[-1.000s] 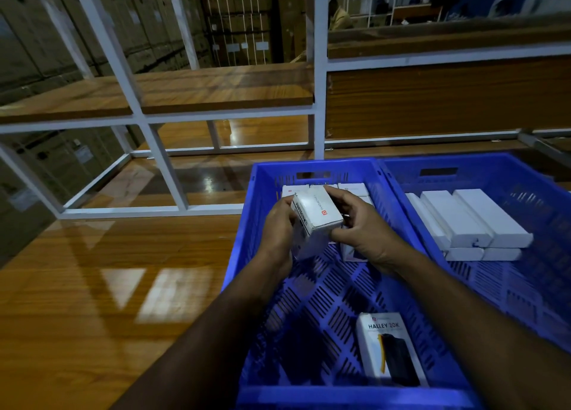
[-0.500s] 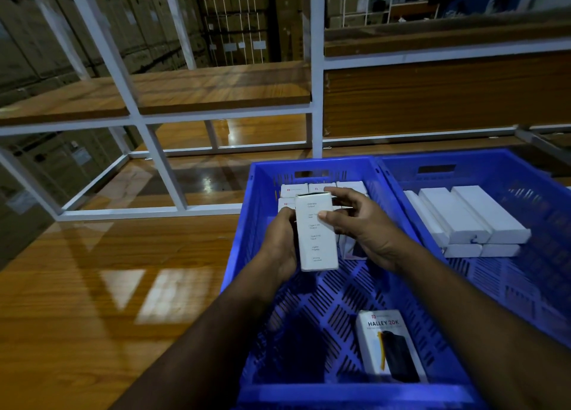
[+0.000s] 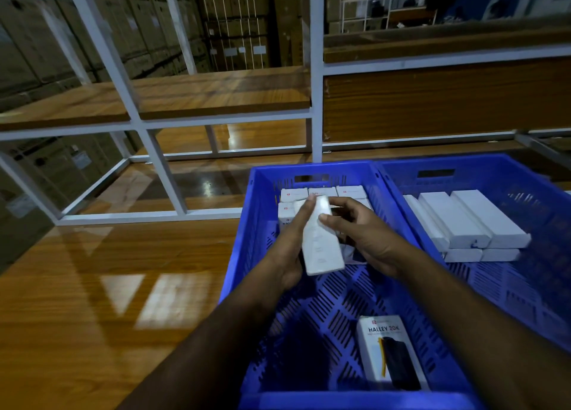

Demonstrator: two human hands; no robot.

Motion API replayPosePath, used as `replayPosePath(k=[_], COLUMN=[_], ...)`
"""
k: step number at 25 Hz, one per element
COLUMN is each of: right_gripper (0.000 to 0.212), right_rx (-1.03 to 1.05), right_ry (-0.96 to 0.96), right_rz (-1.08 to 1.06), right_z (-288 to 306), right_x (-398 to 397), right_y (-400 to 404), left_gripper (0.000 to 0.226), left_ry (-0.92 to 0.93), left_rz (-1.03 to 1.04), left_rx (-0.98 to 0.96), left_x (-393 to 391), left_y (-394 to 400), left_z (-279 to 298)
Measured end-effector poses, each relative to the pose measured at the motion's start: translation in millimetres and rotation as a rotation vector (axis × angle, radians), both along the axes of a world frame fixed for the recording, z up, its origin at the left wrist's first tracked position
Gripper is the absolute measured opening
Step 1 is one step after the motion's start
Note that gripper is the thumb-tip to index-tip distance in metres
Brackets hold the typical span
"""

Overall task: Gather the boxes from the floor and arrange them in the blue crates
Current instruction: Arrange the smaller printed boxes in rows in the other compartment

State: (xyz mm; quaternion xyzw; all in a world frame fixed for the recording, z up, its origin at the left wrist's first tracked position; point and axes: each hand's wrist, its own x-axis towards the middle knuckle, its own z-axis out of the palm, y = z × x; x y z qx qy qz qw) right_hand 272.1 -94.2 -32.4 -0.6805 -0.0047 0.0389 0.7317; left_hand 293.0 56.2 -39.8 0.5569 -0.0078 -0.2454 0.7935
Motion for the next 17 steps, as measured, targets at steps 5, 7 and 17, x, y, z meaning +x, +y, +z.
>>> replayPosePath(k=[5,7,17], right_gripper=[0.037,0.044,0.052], right_rx=[0.068,0.058,-0.266], right_ry=[0.042,0.1,0.047], right_rz=[-0.107,-0.125,-0.074], right_z=[4.8,3.7,-4.0], right_x=[2.2,2.8,2.1], right_y=[-2.2,-3.2,0.0], left_gripper=[0.086,0.089,0.075], left_ry=[0.143,0.144,-0.121], left_rz=[0.05,0.038,0.135], left_rx=[-0.222,-0.244,0.085], left_x=[7.8,10.5,18.2], left_y=[3.1,2.1,2.2], left_z=[0.5,-0.9,-13.3])
